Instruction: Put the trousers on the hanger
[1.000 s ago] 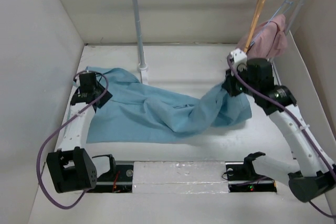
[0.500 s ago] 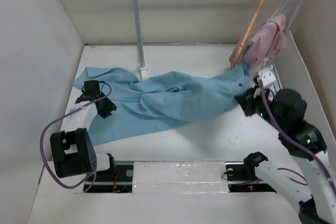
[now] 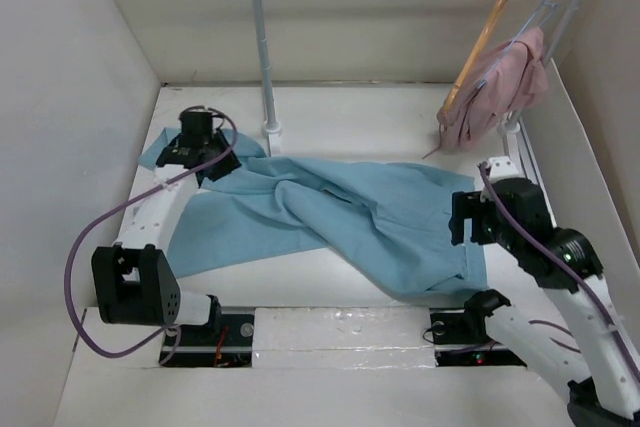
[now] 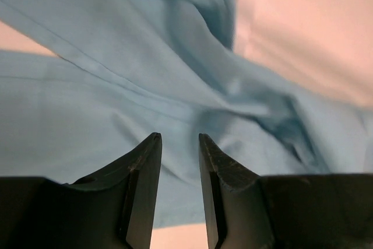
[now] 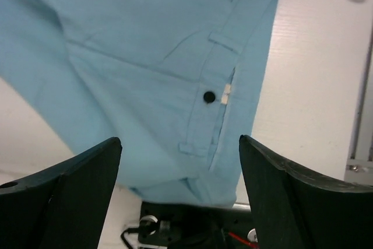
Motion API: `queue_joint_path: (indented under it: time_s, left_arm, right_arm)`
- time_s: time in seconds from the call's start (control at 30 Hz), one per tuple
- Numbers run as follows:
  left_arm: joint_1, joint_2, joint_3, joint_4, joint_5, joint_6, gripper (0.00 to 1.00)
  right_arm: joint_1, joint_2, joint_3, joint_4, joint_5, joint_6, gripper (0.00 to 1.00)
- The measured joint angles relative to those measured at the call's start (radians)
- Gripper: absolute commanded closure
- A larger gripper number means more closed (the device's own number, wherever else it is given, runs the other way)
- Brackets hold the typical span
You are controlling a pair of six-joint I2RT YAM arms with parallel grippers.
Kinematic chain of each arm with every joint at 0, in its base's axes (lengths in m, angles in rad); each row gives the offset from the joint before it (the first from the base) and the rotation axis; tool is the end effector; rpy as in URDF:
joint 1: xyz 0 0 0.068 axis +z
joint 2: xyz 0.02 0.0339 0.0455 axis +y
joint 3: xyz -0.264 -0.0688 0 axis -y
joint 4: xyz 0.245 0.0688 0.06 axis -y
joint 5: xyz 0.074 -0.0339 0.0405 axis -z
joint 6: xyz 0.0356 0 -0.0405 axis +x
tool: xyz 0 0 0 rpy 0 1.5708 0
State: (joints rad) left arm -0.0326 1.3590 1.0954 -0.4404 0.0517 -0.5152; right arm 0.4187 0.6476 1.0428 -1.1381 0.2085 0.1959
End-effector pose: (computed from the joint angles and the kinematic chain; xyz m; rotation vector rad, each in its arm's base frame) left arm 0.3000 -0.0116 0.2948 -0.5223 2.2374 -0.3447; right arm 0.0876 0.0309 0.3488 -0.1501 2.2902 0.0760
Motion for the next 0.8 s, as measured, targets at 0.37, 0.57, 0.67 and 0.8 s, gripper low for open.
queue_joint_path:
  time_s: [0.37, 0.57, 0.67, 0.8]
  left_arm:
    - [-0.422, 0.007, -0.138, -0.053, -0.026, -0.025, 0.71]
    - [-0.496, 0.008, -0.147, -0.042, -0.056, -0.051, 0.72]
    - [-0.494, 0.008, -0.177, -0.038, -0.079, -0.053, 0.73]
    - [-0.494, 0.008, -0.208, -0.042, -0.091, -0.060, 0.74]
  right_arm:
    - [-0.430, 0.363, -0.292, 0.575, -0.071, -0.163, 0.25]
    - [-0.599, 0.650, -0.302, 0.853, -0.245, -0.181, 0.31]
    - [-0.600, 0.817, -0.273, 0.911, -0.349, -0.165, 0.31]
    - [-0.608, 0.882, -0.254, 0.952, -0.397, -0.129, 0.31]
